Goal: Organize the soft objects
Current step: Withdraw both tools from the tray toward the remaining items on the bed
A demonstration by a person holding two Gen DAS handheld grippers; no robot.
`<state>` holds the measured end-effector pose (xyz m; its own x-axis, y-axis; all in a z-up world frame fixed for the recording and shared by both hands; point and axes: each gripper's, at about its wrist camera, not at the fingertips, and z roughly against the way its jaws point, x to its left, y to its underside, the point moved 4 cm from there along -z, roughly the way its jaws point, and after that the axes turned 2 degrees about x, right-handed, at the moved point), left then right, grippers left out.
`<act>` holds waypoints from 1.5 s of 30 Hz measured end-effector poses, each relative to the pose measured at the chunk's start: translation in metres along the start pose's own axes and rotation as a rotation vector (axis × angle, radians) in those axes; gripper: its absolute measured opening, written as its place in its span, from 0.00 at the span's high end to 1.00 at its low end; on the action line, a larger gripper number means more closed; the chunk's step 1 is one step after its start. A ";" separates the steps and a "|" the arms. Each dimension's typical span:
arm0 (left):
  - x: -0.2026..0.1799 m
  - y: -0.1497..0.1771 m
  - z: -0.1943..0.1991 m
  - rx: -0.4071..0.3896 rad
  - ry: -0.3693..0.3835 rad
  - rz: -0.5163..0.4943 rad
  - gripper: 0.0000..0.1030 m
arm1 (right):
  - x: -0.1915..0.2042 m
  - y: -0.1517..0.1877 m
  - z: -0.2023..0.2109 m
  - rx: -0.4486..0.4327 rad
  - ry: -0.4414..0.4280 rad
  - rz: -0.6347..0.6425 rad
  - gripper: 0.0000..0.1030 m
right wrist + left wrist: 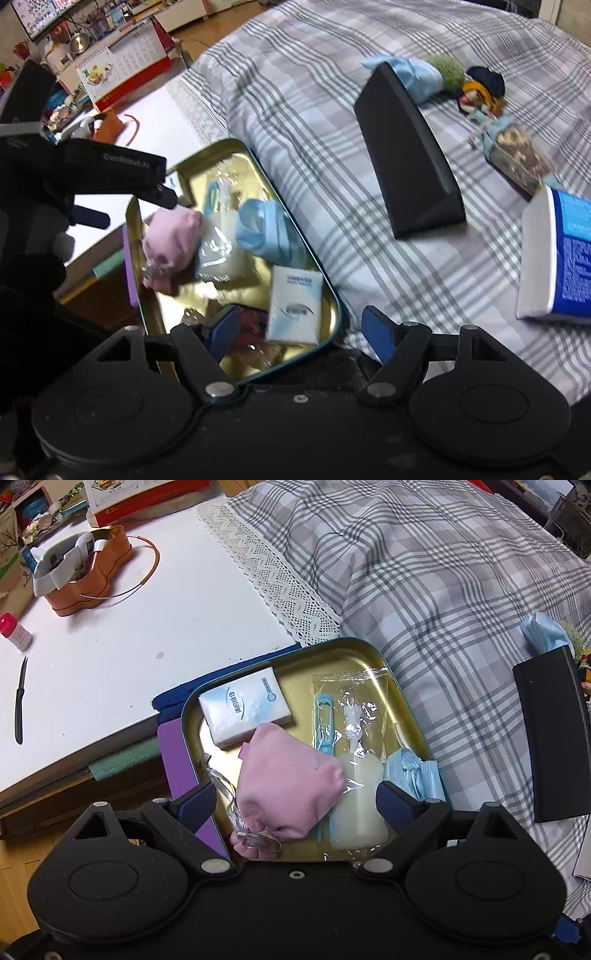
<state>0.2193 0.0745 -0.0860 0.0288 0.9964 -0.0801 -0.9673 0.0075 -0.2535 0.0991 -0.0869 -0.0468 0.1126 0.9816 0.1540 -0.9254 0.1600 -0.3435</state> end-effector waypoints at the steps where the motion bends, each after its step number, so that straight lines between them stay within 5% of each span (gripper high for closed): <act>1: -0.001 0.000 0.000 0.001 -0.002 -0.004 0.13 | -0.001 0.002 0.000 0.004 0.003 -0.001 0.30; 17: -0.023 0.013 -0.006 0.006 -0.055 -0.127 0.13 | -0.016 0.014 0.017 0.007 0.025 -0.038 0.30; 28: -0.038 0.032 -0.005 0.021 -0.002 -0.169 0.13 | -0.037 0.024 0.035 -0.010 0.040 -0.076 0.30; 45: -0.049 0.046 -0.003 0.036 0.046 -0.198 0.13 | -0.175 -0.050 0.103 -0.234 0.258 -0.343 0.24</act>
<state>0.1738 0.0259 -0.0966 0.2300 0.9702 -0.0762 -0.9499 0.2068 -0.2342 0.0882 -0.2778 0.0392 0.5099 0.8573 0.0702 -0.7168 0.4686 -0.5164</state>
